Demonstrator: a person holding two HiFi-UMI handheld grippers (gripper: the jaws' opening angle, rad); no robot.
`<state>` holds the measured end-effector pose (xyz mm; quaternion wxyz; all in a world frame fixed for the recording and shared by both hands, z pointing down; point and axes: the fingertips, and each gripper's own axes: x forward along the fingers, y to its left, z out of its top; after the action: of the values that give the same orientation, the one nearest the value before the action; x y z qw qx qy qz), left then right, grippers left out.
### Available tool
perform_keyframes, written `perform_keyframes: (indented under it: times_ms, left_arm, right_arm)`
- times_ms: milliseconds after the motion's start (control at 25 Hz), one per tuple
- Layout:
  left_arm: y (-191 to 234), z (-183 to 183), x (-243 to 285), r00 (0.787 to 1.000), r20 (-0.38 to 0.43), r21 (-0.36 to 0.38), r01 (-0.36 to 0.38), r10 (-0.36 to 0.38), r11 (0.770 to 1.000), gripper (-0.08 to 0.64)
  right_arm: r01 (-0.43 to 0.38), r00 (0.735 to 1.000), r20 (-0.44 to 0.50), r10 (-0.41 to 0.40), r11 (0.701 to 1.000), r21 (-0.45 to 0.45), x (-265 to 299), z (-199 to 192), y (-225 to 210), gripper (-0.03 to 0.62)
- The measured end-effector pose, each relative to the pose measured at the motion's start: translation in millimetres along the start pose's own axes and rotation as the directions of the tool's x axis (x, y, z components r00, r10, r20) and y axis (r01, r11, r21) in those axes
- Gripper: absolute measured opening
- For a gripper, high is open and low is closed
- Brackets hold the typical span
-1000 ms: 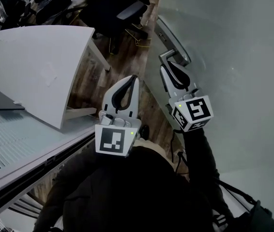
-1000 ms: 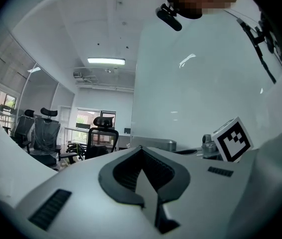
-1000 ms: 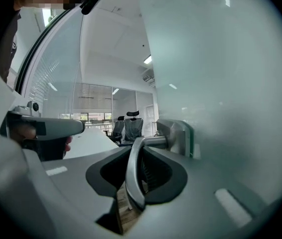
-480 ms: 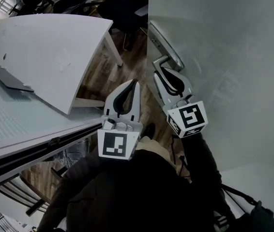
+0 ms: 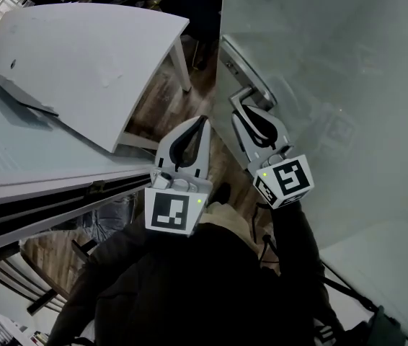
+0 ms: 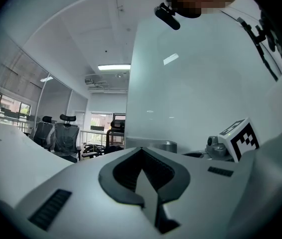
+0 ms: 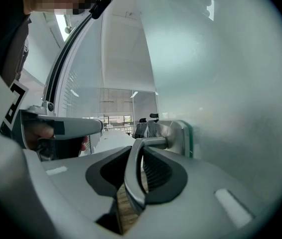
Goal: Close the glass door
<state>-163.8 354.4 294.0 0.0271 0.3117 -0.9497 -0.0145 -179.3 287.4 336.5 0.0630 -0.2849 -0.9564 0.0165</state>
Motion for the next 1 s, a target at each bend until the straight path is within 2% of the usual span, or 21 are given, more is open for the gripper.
perform_keyframes:
  times_ms: [200, 400, 600, 1000]
  left_arm:
    - [-4, 14, -30, 0.999, 0.004, 0.025, -0.043, 0.043, 0.999, -0.003]
    - [-8, 13, -69, 0.995, 0.016, 0.019, -0.104, 0.103, 0.994, -0.003]
    - [-8, 27, -96, 0.988, 0.031, 0.020, -0.149, 0.148, 0.989, -0.003]
    - [11, 22, -157, 0.989, 0.069, 0.024, -0.133, 0.131, 0.991, -0.003]
  right_arm:
    - [-0.051, 0.999, -0.004, 0.051, 0.999, 0.011, -6, 3, 36, 0.069]
    - [-0.108, 0.994, -0.006, 0.108, 0.994, 0.010, -10, -3, 75, 0.069]
    - [-0.159, 0.987, -0.022, 0.159, 0.987, -0.007, -19, 2, 107, 0.069]
    - [-0.223, 0.974, -0.029, 0.223, 0.975, -0.012, -30, -15, 180, 0.069]
